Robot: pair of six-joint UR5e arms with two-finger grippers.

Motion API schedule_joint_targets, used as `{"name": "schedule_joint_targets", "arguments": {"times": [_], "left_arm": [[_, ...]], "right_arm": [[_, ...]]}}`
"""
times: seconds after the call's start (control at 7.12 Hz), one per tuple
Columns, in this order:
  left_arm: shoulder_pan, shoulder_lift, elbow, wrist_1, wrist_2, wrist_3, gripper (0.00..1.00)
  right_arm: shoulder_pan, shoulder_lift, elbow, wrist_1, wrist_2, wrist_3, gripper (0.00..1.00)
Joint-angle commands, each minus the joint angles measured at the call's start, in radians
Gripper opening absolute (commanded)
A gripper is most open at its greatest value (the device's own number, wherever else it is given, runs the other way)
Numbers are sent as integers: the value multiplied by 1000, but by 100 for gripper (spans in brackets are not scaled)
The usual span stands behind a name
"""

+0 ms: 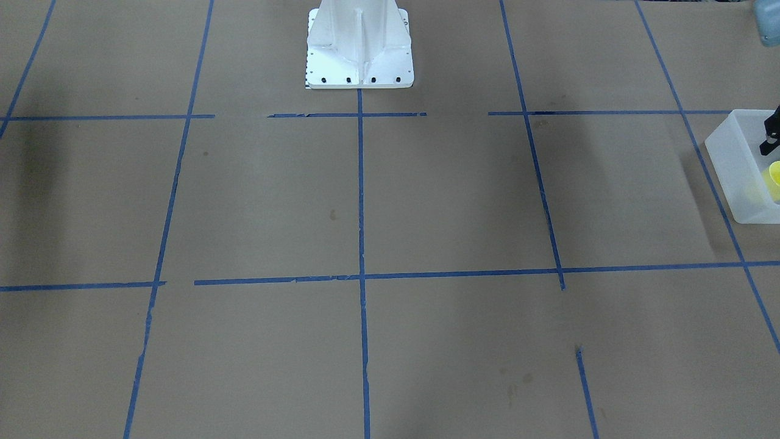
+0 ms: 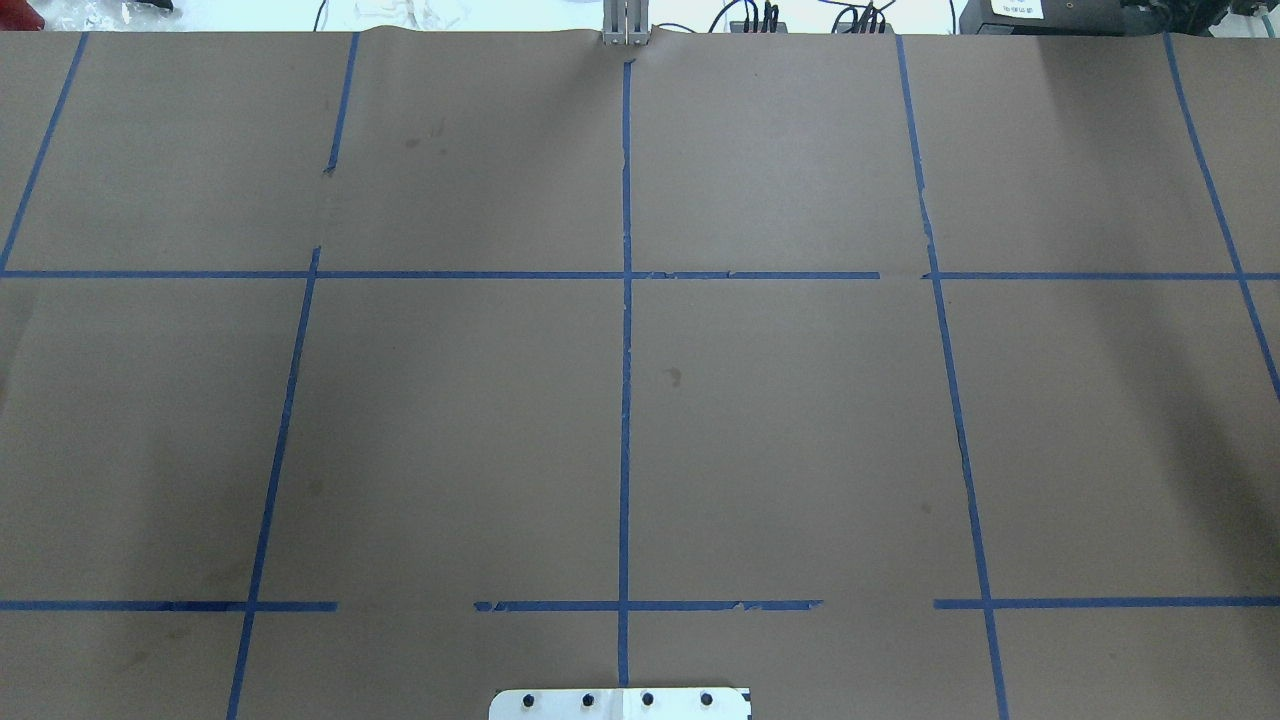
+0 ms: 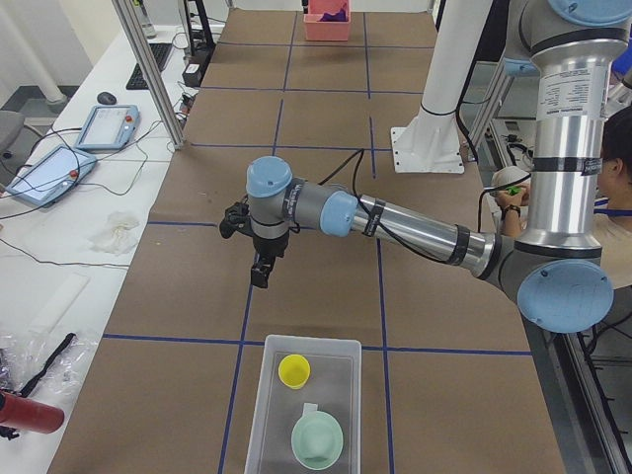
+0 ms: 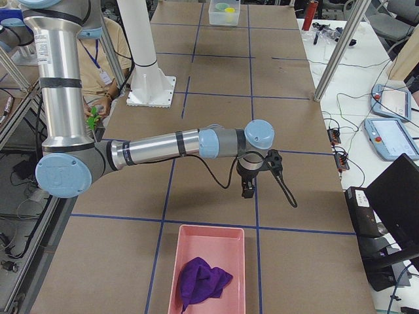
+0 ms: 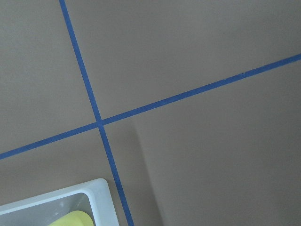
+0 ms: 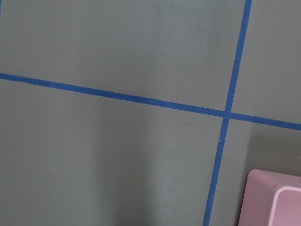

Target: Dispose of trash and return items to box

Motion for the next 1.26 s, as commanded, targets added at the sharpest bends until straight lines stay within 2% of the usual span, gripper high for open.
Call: {"name": "schedule_joint_targets", "arguments": {"times": [0.0, 0.42, 0.56, 1.12], "left_arm": [[-104, -28, 16, -7, -5, 0, 100], [-113, -66, 32, -8, -3, 2, 100], [-113, -91, 80, -8, -2, 2, 100], [-113, -126, 88, -37, 6, 0, 100]], "right_arm": [[7, 6, 0, 8, 2, 0, 100], [10, 4, 5, 8, 2, 11, 100], [16, 4, 3, 6, 2, 11, 100], [39, 7, 5, 8, 2, 8, 100]]}}
